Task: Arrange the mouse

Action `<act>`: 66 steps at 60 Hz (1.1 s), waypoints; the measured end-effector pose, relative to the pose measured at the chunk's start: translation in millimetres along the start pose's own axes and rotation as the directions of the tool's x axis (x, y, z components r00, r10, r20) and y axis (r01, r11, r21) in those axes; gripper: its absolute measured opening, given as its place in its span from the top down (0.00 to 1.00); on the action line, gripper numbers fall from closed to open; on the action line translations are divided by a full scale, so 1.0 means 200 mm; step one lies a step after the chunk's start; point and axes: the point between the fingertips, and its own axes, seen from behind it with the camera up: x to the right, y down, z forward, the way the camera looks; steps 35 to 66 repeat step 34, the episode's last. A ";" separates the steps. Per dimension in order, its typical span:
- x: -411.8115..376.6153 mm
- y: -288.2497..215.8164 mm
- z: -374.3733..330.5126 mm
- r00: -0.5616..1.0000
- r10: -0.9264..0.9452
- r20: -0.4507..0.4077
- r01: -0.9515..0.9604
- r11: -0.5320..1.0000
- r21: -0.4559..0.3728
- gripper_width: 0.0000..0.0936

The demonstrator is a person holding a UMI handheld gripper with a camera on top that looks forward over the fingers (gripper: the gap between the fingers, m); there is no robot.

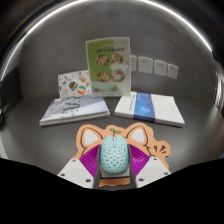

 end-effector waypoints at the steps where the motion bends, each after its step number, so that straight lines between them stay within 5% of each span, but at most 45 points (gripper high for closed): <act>1: 0.00 0.02 0.01 1.000 -0.005 0.001 0.005 1.000 -0.017 0.56; 13: -0.01 0.08 0.04 0.999 0.000 0.032 0.001 0.999 -0.053 0.42; 20: -0.02 0.08 -0.05 0.996 0.059 0.070 -0.055 0.997 -0.051 0.05; 28: 0.00 0.11 -0.31 0.987 0.132 0.093 -0.129 0.991 -0.036 0.10; 34: 0.13 0.19 -0.51 0.986 0.163 0.027 -0.162 0.987 -0.020 0.10; 66: 0.13 0.19 -0.51 0.986 0.163 0.027 -0.162 0.987 -0.020 0.10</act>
